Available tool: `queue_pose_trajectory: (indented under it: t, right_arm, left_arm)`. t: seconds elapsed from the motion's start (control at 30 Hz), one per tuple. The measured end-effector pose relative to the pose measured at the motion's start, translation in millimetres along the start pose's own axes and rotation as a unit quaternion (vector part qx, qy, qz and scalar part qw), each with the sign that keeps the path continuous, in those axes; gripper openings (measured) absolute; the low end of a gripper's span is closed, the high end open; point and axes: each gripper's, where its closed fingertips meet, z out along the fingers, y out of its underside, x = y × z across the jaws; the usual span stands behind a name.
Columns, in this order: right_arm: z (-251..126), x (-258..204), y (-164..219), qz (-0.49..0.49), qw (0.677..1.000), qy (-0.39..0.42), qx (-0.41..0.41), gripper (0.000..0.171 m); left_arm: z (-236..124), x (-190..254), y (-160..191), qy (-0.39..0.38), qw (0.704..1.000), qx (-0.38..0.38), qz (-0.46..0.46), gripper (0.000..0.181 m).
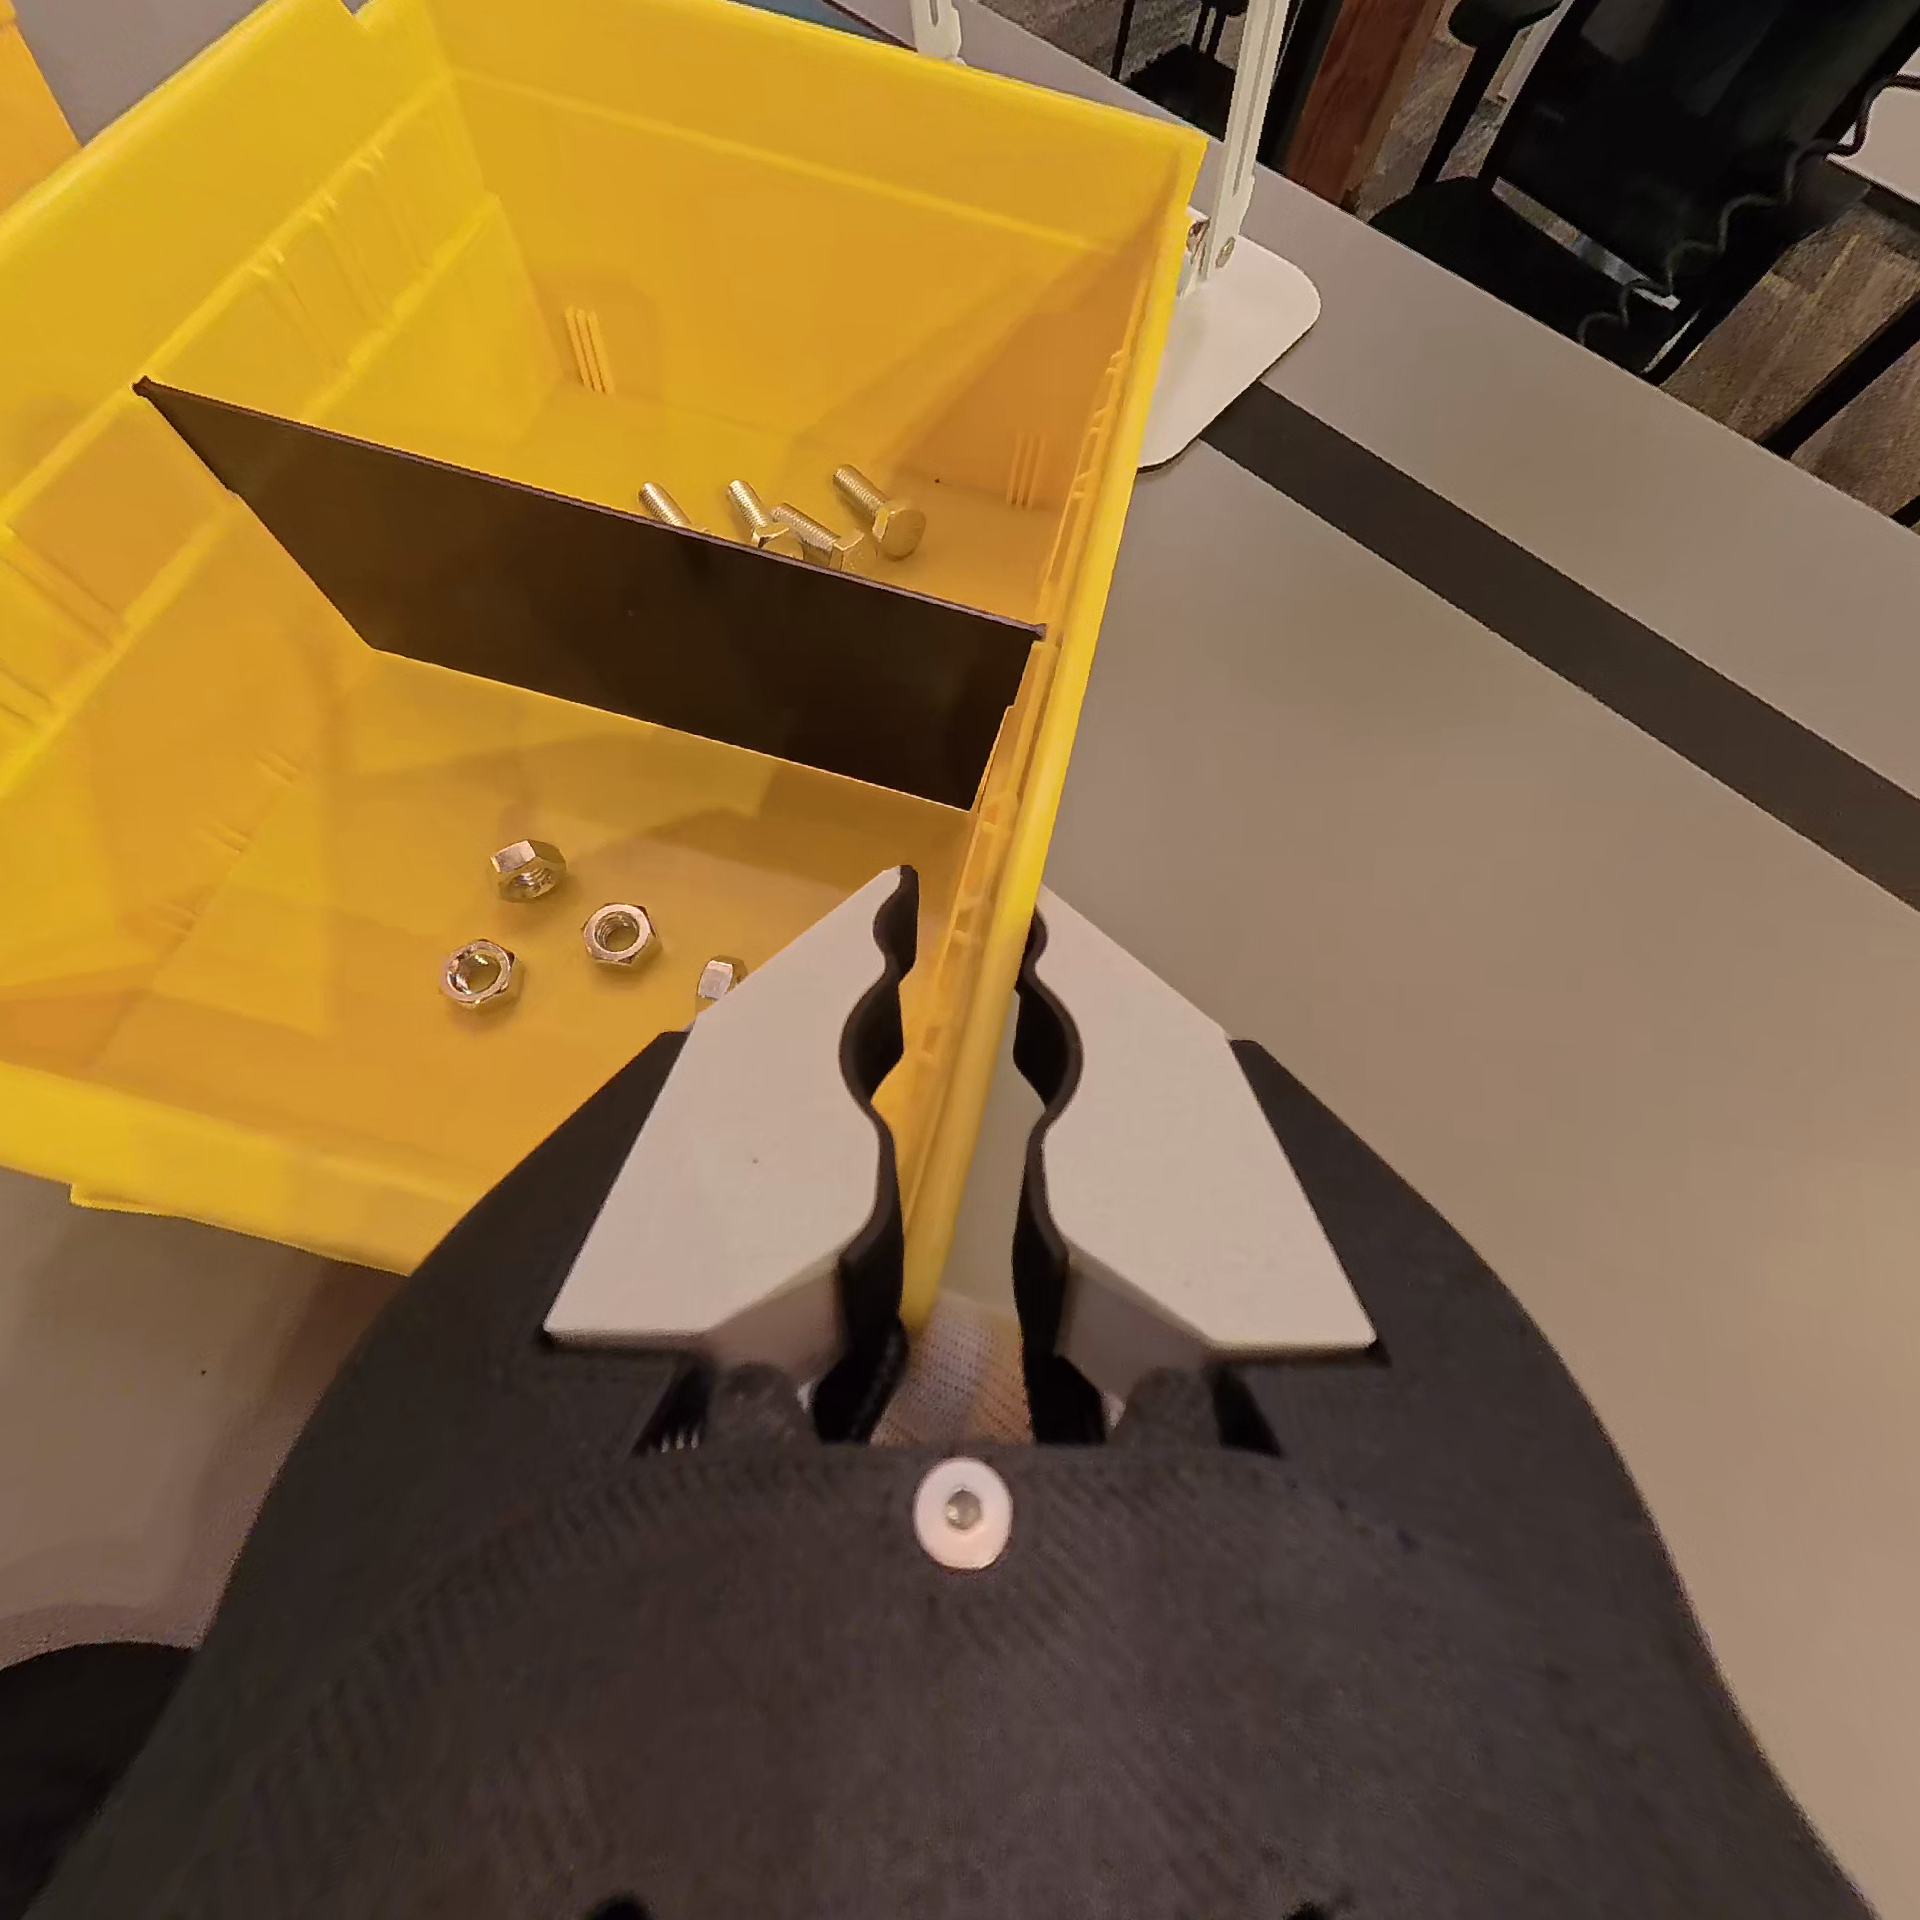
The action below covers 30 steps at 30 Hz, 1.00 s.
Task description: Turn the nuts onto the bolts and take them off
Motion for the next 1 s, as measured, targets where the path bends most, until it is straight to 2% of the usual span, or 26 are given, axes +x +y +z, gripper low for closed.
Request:
queue_pose_trajectory:
  t: [0.1, 0.2, 0.27, 0.33, 0.43, 0.57, 0.63, 0.67, 1.0]
  right_arm:
    - [0.0, -0.3, 0.3, -0.002, 1.000, 0.000, 0.001, 0.014]
    - [0.1, -1.7, 0.5, -0.003, 1.000, -0.003, 0.002, 0.015]
    - [-0.1, -4.8, 0.2, -0.002, 1.000, -0.009, 0.004, 0.017]
    - [-0.6, -10.0, -0.2, -0.003, 1.000, -0.019, 0.008, 0.020]
    - [-1.3, -18.0, 0.0, -0.004, 0.999, -0.031, 0.017, 0.025]
    - [-2.4, -27.9, 1.1, -0.005, 0.999, -0.046, 0.021, 0.031]
    - [-2.6, -31.3, 0.7, -0.005, 0.999, -0.049, 0.023, 0.032]
    - [-2.5, -32.5, 0.3, -0.004, 0.998, -0.050, 0.025, 0.033]
    - [6.5, -40.1, -7.0, 0.015, 0.998, -0.043, 0.032, 0.027]
  left_arm:
    - [-12.5, -4.1, -14.5, -0.054, 0.997, -0.008, 0.062, 0.061]
    - [-10.4, 12.1, -43.1, -0.082, 0.983, -0.028, 0.162, 0.065]
    - [5.0, 19.1, -52.3, -0.083, 0.972, -0.077, 0.206, 0.063]
    - [22.3, 18.8, -46.4, -0.074, 0.964, -0.140, 0.213, 0.074]
    - [38.2, 0.5, -23.9, -0.083, 0.952, -0.202, 0.217, 0.075]
    - [47.9, -16.6, 8.3, -0.080, 0.951, -0.240, 0.178, 0.054]
    - [52.1, -19.6, 12.1, -0.084, 0.956, -0.226, 0.164, 0.021]
    - [54.6, -18.4, 14.4, -0.078, 0.958, -0.223, 0.160, 0.010]
    - [52.7, -17.3, -5.7, -0.045, 0.988, -0.129, 0.077, 0.005]
